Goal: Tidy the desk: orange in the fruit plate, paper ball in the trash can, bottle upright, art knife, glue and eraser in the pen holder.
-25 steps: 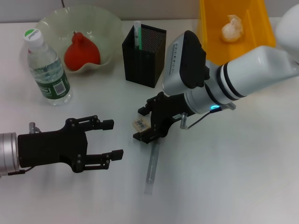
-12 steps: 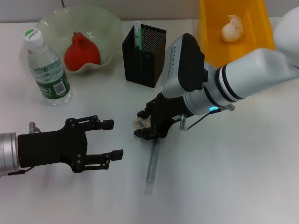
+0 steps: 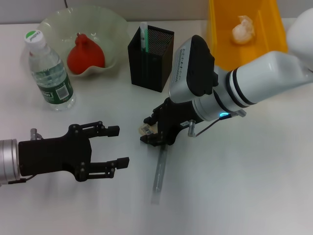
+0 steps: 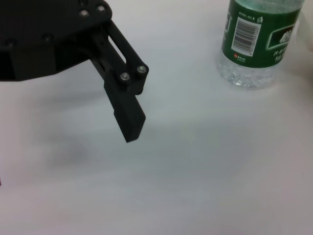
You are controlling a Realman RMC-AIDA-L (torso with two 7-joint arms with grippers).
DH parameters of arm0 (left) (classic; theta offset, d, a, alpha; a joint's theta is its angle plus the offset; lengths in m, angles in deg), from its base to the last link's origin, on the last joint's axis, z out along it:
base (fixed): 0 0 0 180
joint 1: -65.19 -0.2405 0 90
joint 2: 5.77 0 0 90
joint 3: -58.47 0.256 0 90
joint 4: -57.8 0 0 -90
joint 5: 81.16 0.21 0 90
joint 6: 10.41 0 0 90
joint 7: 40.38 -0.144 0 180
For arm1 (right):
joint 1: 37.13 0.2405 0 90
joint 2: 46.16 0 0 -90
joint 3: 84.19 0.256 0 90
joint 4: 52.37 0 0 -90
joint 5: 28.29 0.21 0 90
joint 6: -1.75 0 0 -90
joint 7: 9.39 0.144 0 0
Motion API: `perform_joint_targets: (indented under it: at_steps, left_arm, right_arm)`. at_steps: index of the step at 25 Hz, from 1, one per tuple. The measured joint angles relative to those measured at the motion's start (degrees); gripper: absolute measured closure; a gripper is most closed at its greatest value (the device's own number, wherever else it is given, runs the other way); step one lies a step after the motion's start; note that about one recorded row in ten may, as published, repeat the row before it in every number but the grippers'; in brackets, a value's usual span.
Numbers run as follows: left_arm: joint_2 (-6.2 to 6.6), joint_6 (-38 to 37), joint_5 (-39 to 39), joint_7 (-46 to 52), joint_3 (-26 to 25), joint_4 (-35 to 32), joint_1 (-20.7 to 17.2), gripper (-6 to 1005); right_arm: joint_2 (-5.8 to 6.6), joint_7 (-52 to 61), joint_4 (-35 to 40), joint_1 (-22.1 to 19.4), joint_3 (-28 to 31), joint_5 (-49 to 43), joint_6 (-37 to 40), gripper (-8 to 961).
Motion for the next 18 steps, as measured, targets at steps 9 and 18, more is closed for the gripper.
perform_joint_targets:
  at_steps: [9, 18]
  left_arm:
    - [0.00, -0.07, 0.00, 0.02, 0.00, -0.14, 0.00, 213]
    - [0.00, 0.23, -0.12, 0.02, -0.42, -0.14, -0.37, 213]
  right_arm:
    - [0.00, 0.22, 1.13, -0.74, 0.51, 0.01, 0.29, 508]
    - [0.31, 0.38, 8.95, -7.23, 1.51, 0.27, 2.03, 509]
